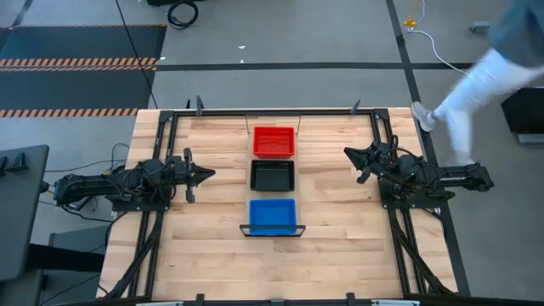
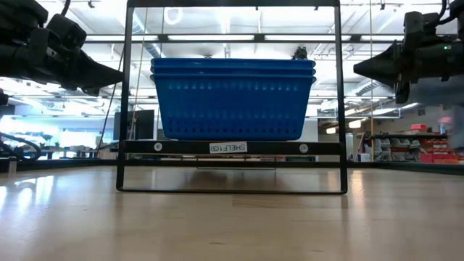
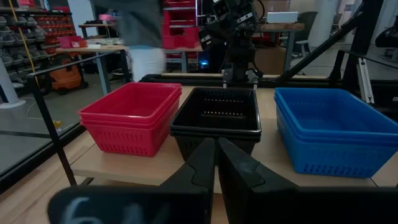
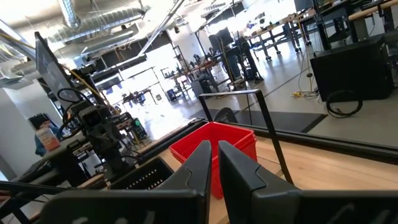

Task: Stack baskets on shelf by color
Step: Return to Home Position

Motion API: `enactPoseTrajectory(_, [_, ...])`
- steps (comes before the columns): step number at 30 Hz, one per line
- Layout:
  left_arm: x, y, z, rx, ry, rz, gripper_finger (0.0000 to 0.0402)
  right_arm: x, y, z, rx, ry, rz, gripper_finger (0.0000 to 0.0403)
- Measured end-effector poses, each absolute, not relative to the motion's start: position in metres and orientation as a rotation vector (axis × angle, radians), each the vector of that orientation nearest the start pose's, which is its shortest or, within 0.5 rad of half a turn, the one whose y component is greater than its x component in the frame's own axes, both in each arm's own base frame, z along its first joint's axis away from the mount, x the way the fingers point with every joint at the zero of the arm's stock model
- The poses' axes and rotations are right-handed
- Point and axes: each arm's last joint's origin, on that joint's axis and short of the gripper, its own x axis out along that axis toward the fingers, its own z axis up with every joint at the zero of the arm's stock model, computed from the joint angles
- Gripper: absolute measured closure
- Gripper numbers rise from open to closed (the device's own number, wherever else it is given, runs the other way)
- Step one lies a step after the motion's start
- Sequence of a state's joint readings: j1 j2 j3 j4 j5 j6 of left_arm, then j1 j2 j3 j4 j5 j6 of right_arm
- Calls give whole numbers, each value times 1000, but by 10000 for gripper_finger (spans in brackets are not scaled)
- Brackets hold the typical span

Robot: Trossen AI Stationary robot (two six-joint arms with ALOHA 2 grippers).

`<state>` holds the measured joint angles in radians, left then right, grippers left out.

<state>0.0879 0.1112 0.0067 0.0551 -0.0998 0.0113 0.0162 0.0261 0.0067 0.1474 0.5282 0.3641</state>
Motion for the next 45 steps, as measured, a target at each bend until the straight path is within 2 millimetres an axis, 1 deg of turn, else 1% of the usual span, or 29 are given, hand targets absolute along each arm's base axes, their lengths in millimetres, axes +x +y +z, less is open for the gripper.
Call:
enactPoseTrajectory(7, [103,12,162,12,51,188,368,94,-13,177,390,-217,-484,368])
enactPoseTrajectory(17, [103,12,162,12,51,187,378,94,-13,178,390,-217,-483,368])
enactPoseTrajectory(26, [103,12,162,12,51,187,368,94,-13,177,390,-216,-484,368])
enactPoseTrajectory(36, [103,12,162,12,51,187,378,94,-13,177,390,-217,-483,368])
enactPoseTrajectory(45, [103,12,162,12,51,187,368,94,-13,177,390,-216,-484,368])
